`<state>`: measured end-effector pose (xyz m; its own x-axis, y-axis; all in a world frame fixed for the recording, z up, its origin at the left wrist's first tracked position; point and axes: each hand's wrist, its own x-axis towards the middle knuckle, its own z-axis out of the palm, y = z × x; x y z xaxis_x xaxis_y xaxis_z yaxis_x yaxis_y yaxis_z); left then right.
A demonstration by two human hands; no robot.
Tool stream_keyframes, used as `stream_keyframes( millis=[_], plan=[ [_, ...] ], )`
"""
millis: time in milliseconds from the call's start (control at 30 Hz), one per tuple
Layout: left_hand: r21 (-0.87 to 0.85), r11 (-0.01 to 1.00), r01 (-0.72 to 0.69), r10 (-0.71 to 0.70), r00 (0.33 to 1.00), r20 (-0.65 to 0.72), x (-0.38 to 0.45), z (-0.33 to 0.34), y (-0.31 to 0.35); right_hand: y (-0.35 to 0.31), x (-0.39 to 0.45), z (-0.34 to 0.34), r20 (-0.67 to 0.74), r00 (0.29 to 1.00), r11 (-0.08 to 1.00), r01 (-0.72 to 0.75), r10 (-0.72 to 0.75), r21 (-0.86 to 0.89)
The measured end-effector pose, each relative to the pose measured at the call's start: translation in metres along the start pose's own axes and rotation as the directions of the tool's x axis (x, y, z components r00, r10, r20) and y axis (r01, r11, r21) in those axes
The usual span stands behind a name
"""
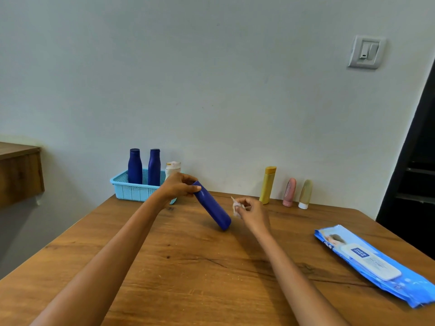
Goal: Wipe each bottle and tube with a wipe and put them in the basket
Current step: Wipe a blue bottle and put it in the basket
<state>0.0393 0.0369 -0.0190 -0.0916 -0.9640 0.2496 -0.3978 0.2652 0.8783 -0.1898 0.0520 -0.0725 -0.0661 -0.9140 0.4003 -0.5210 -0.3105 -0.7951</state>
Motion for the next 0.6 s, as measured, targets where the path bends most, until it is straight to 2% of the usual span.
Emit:
stream_keyframes(
  millis=[133, 233, 333, 467, 600],
  plan=[
    [0.054, 0.995, -0.085, 0.082, 0.995, 0.054, 0.001, 0.004, 0.004, -0.032, 0.002, 0.009, -0.089, 0.98, 0.983, 0.179, -0.175, 0.04],
    [0.051, 0.988, -0.142, 0.138, 0.987, 0.084, 0.0, 0.005, 0.008, -0.057, -0.005, 0.022, -0.016, 0.946, 0.946, 0.322, -0.323, -0.02],
    [0.016, 0.981, -0.194, 0.193, 0.98, 0.05, -0.002, 0.005, 0.012, -0.063, -0.012, 0.033, 0.001, 0.931, 0.926, 0.363, -0.365, -0.1],
    [0.039, 0.974, -0.222, 0.221, 0.975, 0.033, -0.006, 0.004, 0.013, -0.044, -0.017, 0.035, -0.074, 0.96, 0.946, 0.251, -0.271, -0.207],
    [0.014, 0.971, -0.237, 0.236, 0.971, 0.017, -0.005, 0.003, 0.014, -0.011, -0.016, 0.029, -0.002, 1.0, 0.971, -0.023, 0.023, -0.238]
  ],
)
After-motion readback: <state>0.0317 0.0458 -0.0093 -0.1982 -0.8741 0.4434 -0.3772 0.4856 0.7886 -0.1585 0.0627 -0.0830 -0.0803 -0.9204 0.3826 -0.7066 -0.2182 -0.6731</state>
